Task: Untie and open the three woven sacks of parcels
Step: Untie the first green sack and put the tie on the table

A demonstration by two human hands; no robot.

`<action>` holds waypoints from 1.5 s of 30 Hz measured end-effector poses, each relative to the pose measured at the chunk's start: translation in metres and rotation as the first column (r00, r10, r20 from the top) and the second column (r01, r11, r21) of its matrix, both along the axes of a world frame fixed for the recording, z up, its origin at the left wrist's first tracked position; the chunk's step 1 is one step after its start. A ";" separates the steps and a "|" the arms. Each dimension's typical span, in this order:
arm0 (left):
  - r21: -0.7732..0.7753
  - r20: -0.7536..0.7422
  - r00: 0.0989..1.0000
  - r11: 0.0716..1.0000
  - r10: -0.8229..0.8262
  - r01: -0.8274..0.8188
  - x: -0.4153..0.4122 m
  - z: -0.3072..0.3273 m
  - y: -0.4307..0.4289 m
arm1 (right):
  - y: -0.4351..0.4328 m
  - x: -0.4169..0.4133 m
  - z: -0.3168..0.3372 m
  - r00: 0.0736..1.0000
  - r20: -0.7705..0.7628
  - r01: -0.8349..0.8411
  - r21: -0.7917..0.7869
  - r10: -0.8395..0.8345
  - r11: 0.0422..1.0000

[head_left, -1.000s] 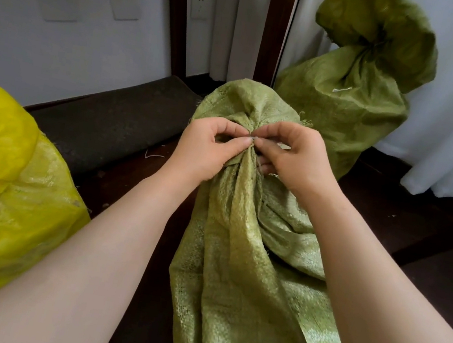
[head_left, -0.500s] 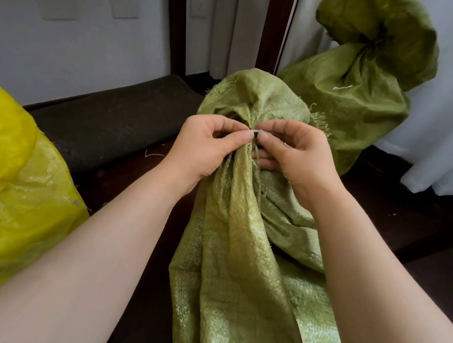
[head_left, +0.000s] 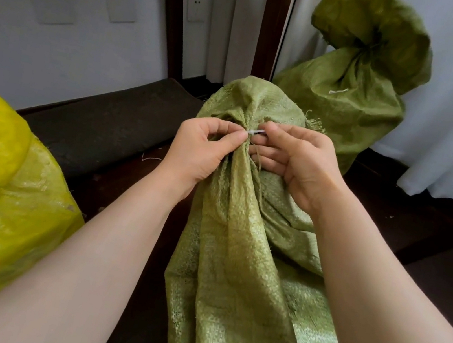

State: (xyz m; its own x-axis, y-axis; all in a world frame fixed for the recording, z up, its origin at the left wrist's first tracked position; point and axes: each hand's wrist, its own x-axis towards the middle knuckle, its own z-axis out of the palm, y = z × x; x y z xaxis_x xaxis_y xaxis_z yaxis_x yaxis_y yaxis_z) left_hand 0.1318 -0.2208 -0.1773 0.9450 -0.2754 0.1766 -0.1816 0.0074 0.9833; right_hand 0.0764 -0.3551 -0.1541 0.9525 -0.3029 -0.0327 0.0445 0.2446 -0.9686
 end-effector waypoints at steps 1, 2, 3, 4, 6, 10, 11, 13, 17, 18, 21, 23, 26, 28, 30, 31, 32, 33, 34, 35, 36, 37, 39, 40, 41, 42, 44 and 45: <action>-0.005 -0.006 1.000 1.000 -0.007 0.007 0.000 0.000 -0.001 | 0.001 0.001 0.000 1.000 0.005 0.005 -0.018 -0.005 1.000; -0.006 -0.012 1.000 1.000 -0.010 0.009 -0.001 0.000 -0.001 | 0.001 0.001 -0.001 1.000 0.006 0.011 -0.033 -0.011 0.999; -0.006 -0.021 1.000 1.000 -0.010 0.010 -0.001 0.000 -0.002 | 0.002 0.002 -0.002 1.000 0.003 0.019 -0.040 -0.019 0.999; -0.011 -0.033 0.999 1.000 -0.011 0.011 -0.002 0.000 -0.003 | 0.003 0.002 -0.003 1.000 -0.002 0.022 -0.032 -0.022 0.999; -0.028 -0.069 0.997 1.000 -0.016 0.014 -0.003 0.000 -0.003 | 0.004 0.003 -0.006 1.000 -0.009 0.016 -0.002 -0.016 1.000; -0.027 -0.093 0.996 1.000 -0.017 0.015 -0.003 0.000 -0.001 | 0.002 0.001 -0.004 0.999 0.001 -0.035 -0.104 0.035 0.994; -0.020 -0.089 0.996 1.000 -0.015 0.013 -0.003 0.000 -0.001 | 0.001 0.000 -0.004 0.999 0.006 -0.034 -0.196 0.036 0.980; -0.015 -0.088 0.996 1.000 -0.012 0.011 -0.003 0.000 -0.002 | 0.001 0.001 -0.005 1.000 0.029 0.010 -0.417 0.003 0.909; -0.004 -0.095 0.995 1.000 -0.006 0.006 -0.004 -0.001 -0.003 | 0.006 0.006 -0.010 0.994 0.076 0.107 -0.727 -0.076 0.678; -0.014 -0.108 0.994 1.000 -0.011 0.010 -0.004 -0.001 -0.003 | 0.006 0.006 -0.011 0.995 0.071 0.102 -0.713 -0.073 0.694; -0.059 -0.137 0.990 0.998 -0.020 0.012 -0.004 -0.001 -0.003 | 0.006 0.004 -0.011 0.998 0.043 0.069 -0.513 -0.055 0.855; -0.069 -0.130 0.991 0.997 -0.026 0.017 -0.004 0.000 -0.003 | 0.004 0.004 -0.010 0.997 0.045 0.073 -0.479 -0.059 0.875; -0.071 -0.115 0.992 0.997 -0.050 0.041 -0.005 0.000 -0.004 | 0.003 0.005 -0.010 0.996 0.059 0.083 -0.548 -0.060 0.833; -0.067 -0.113 0.992 0.997 -0.049 0.042 -0.005 0.000 -0.004 | 0.003 0.004 -0.010 0.996 0.065 0.082 -0.547 -0.055 0.833; -0.101 -0.156 0.987 0.994 -0.047 0.032 -0.006 0.000 -0.005 | 0.003 0.002 -0.011 0.997 0.063 0.076 -0.416 -0.055 0.906; -0.132 -0.187 0.981 0.991 -0.055 0.030 -0.006 0.000 -0.005 | 0.002 0.001 -0.012 0.997 0.059 0.074 -0.331 -0.058 0.941; -0.163 -0.215 0.974 0.986 -0.068 0.033 -0.007 0.001 -0.005 | 0.002 0.000 -0.012 0.997 0.059 0.072 -0.279 -0.058 0.958; -0.182 -0.229 0.970 0.982 -0.082 0.040 -0.008 0.001 -0.005 | 0.001 0.000 -0.011 0.997 0.059 0.071 -0.275 -0.057 0.959; -0.190 -0.231 0.968 0.981 -0.094 0.050 -0.008 0.002 -0.005 | 0.001 0.001 -0.011 0.997 0.061 0.071 -0.301 -0.055 0.951; -0.191 -0.224 0.970 0.980 -0.098 0.055 -0.009 0.003 -0.005 | 0.001 0.001 -0.010 0.997 0.063 0.072 -0.341 -0.053 0.937; -0.181 -0.218 0.972 0.982 -0.089 0.049 -0.009 0.003 -0.006 | 0.001 0.001 -0.009 0.997 0.064 0.072 -0.373 -0.052 0.925; -0.164 -0.216 0.974 0.986 -0.067 0.032 -0.008 0.003 -0.006 | 0.002 0.001 -0.008 0.997 0.062 0.068 -0.377 -0.048 0.924; -0.140 -0.238 0.971 0.989 0.002 -0.036 -0.006 0.002 -0.006 | 0.002 0.000 -0.008 0.998 0.051 0.057 -0.281 -0.044 0.958; -0.128 -0.251 0.967 0.989 0.043 -0.077 -0.005 0.002 -0.007 | 0.002 -0.001 -0.008 0.998 0.042 0.063 -0.197 -0.056 0.978; -0.107 -0.254 0.964 0.988 0.082 -0.112 -0.004 0.001 -0.006 | 0.001 -0.002 -0.008 0.996 0.032 0.083 -0.104 -0.080 0.991; -0.079 -0.241 0.964 0.988 0.110 -0.133 -0.003 0.000 -0.006 | -0.001 -0.002 -0.007 0.993 0.027 0.112 -0.017 -0.111 0.994; -0.011 -0.200 0.972 0.992 0.122 -0.127 -0.003 -0.004 -0.005 | -0.005 -0.003 -0.006 0.985 0.032 0.169 0.061 -0.171 0.984; 0.017 -0.175 0.979 0.994 0.108 -0.106 -0.004 -0.005 -0.005 | -0.008 -0.003 -0.005 0.980 0.038 0.193 0.021 -0.193 0.981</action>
